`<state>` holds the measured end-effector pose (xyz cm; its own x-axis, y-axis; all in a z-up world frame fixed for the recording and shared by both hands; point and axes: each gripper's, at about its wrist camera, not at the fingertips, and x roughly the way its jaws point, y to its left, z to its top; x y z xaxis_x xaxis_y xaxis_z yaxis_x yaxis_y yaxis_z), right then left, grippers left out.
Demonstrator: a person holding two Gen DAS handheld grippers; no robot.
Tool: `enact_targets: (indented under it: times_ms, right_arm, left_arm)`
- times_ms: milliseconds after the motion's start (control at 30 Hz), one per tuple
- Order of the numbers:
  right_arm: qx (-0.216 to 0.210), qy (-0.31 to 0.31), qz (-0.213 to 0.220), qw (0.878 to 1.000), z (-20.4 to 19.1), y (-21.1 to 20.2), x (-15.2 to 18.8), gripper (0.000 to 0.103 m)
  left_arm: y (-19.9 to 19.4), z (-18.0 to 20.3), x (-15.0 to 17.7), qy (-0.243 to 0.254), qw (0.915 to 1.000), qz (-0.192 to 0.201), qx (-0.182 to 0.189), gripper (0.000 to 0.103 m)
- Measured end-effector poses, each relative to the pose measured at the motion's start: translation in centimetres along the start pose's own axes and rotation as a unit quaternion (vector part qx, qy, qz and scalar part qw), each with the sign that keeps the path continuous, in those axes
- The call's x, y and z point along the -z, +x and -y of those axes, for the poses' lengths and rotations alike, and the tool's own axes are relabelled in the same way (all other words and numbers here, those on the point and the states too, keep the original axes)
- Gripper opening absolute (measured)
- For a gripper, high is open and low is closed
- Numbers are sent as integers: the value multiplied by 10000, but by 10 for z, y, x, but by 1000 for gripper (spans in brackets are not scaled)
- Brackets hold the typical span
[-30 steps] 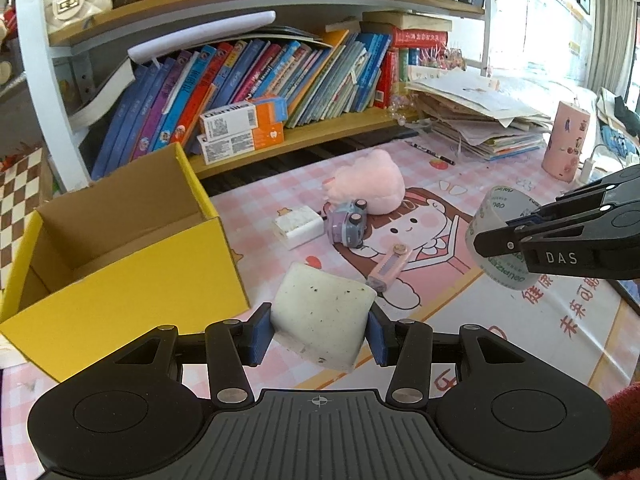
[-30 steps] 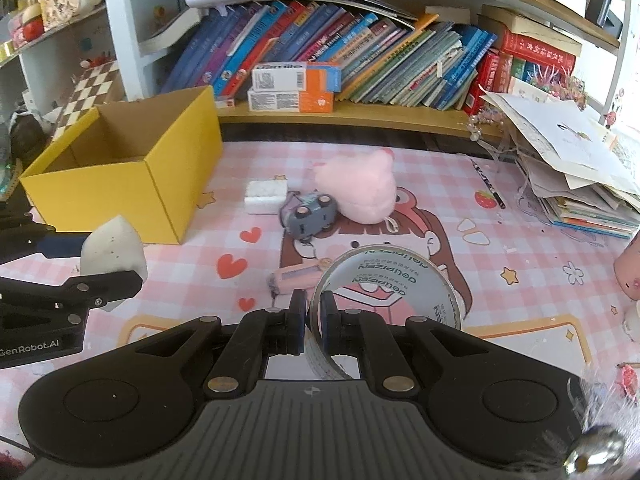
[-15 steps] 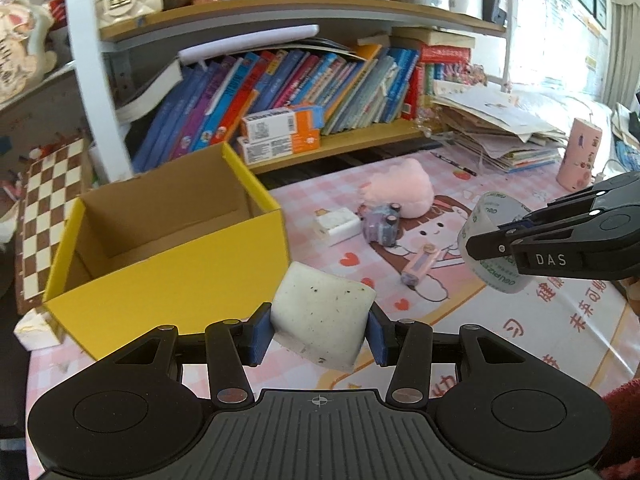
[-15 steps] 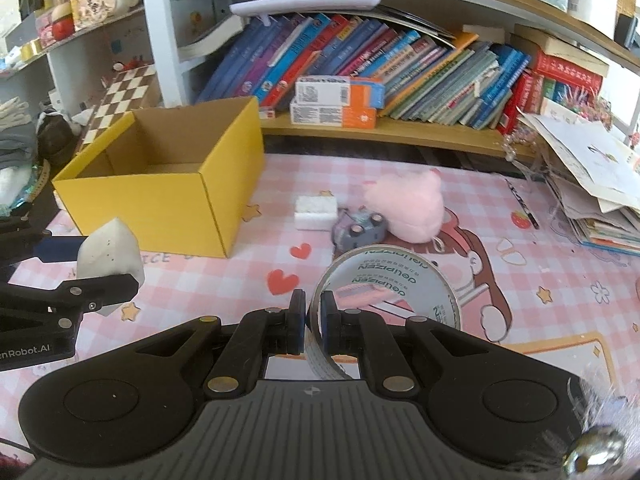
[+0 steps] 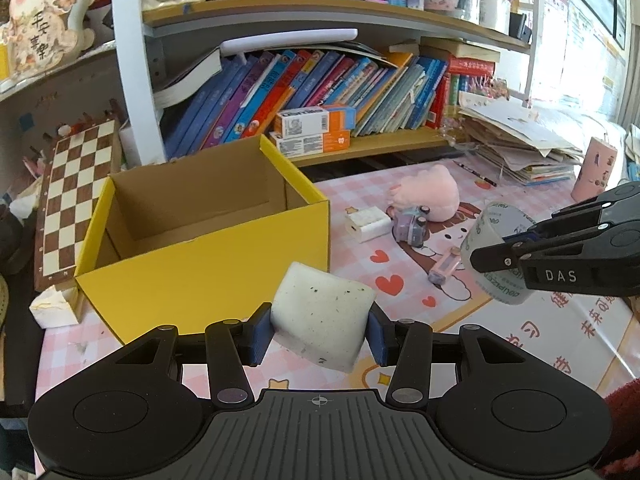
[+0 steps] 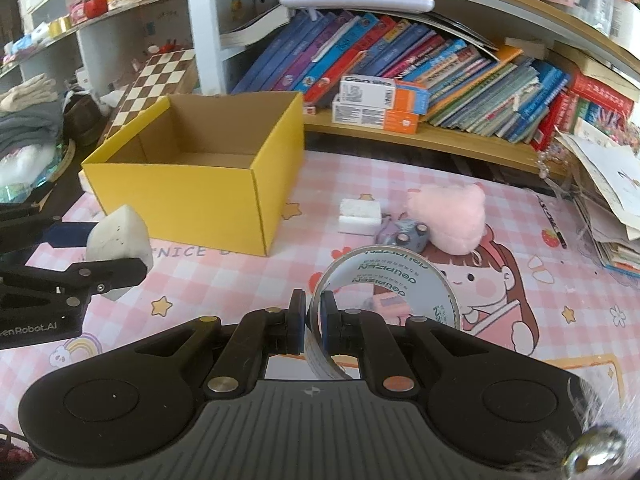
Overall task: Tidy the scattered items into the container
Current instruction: 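Lift the sponge with the left tool while the right tool carries the tape toward the yellow box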
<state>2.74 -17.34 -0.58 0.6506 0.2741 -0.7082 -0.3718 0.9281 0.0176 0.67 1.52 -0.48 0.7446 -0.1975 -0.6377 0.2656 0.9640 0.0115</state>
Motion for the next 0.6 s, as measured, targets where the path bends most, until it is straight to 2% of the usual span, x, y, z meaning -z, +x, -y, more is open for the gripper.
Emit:
enact_targets:
  times_ms: [600]
  right_arm:
    - [-625, -947, 138, 9934, -55, 20, -48, 7]
  left_arm:
    - [-11, -47, 0, -521, 9978, 281, -308, 46]
